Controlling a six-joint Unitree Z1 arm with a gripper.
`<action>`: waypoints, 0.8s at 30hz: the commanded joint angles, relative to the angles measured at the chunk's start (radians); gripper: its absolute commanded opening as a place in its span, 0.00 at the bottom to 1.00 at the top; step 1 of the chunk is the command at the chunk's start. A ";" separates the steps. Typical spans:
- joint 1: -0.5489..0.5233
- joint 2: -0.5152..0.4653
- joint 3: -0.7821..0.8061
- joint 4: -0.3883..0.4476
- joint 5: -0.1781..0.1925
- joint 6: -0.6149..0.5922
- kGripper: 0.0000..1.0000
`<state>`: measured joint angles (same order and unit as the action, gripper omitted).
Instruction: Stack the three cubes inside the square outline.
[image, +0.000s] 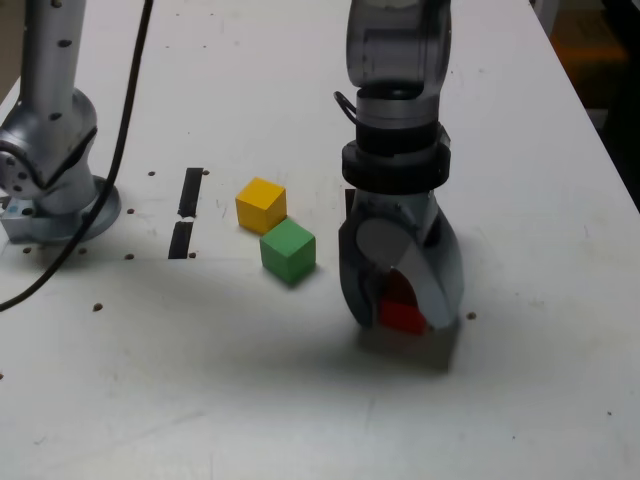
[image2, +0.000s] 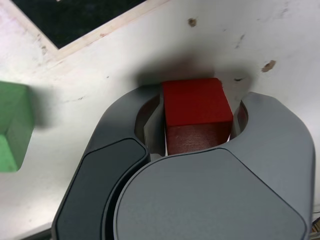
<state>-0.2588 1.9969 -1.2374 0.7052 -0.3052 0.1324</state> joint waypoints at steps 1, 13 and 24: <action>-0.002 0.007 0.019 -0.032 0.008 0.001 0.05; -0.004 -0.110 -0.007 0.153 0.208 -0.191 0.03; 0.021 -0.128 -0.181 0.475 0.312 -0.250 0.03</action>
<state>-0.2428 1.8625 -1.4116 1.1785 0.0094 -0.1188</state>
